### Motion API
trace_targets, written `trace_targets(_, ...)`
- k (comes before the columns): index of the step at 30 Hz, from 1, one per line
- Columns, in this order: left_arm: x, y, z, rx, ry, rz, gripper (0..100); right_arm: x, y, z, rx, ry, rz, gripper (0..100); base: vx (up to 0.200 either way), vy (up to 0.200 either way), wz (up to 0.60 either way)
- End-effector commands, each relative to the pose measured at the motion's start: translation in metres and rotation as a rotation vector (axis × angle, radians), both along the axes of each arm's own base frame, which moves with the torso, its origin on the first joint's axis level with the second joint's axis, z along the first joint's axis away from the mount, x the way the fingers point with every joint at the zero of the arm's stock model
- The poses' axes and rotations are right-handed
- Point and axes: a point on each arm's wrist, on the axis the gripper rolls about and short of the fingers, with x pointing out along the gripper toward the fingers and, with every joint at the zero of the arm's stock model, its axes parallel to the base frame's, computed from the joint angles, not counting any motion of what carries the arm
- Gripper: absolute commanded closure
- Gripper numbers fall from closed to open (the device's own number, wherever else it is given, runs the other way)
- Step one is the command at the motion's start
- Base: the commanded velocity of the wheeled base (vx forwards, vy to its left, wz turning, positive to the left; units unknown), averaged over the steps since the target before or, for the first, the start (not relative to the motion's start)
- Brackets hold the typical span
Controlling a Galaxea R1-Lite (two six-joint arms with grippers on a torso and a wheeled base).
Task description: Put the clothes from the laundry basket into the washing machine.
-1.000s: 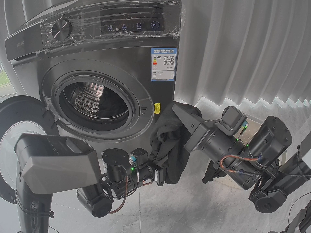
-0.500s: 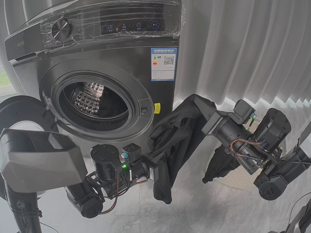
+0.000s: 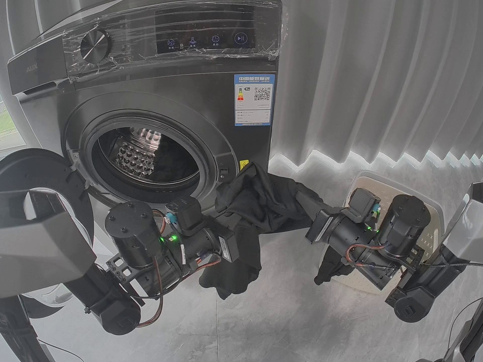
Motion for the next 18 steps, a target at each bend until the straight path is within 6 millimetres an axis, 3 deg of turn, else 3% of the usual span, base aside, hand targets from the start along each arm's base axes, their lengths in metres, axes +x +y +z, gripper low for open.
trace_targets(1, -0.003, 0.002, 0.014, -0.028, -0.036, 0.000, 100, -0.003, 0.007, -0.013, -0.028, 0.035, 0.024, 100, 0.000, 0.000, 0.00)
trace_targets(9, -0.002, 0.003, 0.015, -0.035, -0.040, 0.015, 100, -0.007, 0.011, -0.026, -0.060, 0.075, 0.042, 100, 0.000, 0.000, 0.00)
trace_targets(13, -0.006, 0.005, 0.026, -0.065, -0.057, 0.017, 100, -0.006, 0.010, -0.040, -0.090, 0.114, 0.039, 100, 0.000, 0.000, 0.00)
trace_targets(18, -0.006, 0.006, 0.030, -0.075, -0.068, 0.018, 100, -0.006, 0.012, -0.041, -0.093, 0.115, 0.045, 100, 0.000, 0.000, 0.00)
